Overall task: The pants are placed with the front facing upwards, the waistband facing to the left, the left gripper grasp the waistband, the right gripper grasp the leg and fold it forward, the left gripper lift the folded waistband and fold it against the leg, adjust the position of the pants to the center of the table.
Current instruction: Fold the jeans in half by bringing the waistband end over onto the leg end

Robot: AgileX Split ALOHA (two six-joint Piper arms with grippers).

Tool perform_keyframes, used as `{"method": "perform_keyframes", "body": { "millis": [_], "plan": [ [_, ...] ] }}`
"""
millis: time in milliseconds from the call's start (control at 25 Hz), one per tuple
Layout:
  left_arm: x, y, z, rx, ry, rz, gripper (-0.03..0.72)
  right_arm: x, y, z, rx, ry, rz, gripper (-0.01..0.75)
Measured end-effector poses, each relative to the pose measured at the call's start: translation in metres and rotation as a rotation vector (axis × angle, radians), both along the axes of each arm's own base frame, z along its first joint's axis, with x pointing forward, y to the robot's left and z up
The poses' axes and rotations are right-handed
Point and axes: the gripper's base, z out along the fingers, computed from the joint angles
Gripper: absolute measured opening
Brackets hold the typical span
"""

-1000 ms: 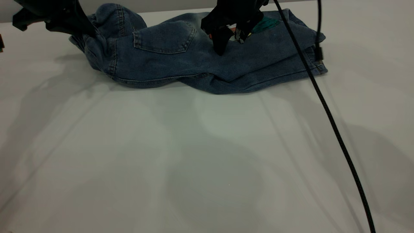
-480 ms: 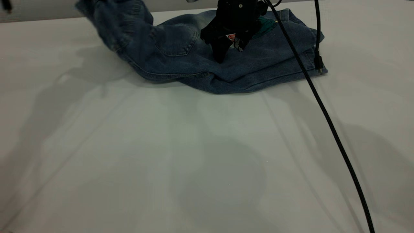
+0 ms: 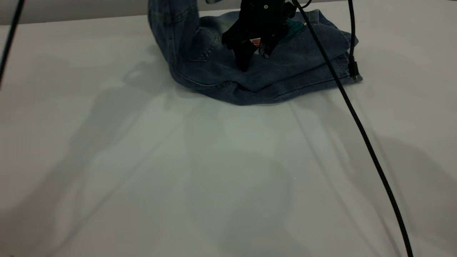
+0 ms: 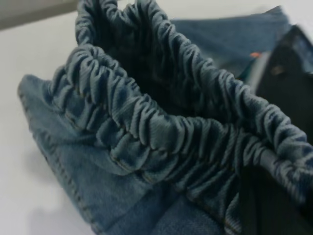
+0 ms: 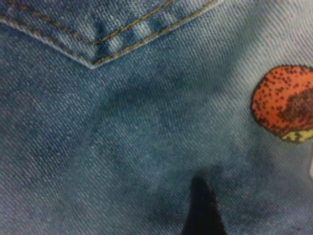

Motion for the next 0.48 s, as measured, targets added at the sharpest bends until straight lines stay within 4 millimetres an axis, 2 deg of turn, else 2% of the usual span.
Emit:
{"method": "perform_keyframes", "body": {
  "millis": [120, 320, 480],
  "plan": [
    [0.0, -0.002, 0.001, 0.002, 0.003, 0.007, 0.087, 0.0, -0.003, 0.013, -0.047, 0.013, 0.013, 0.428],
    [-0.001, 0.0, -0.001, 0.019, 0.013, 0.004, 0.087, 0.006, -0.002, 0.064, -0.012, -0.097, 0.028, 0.428],
    [-0.002, 0.0, -0.001, 0.023, 0.027, -0.004, 0.087, 0.015, -0.021, 0.093, -0.005, -0.155, -0.006, 0.428]
  ]
}}
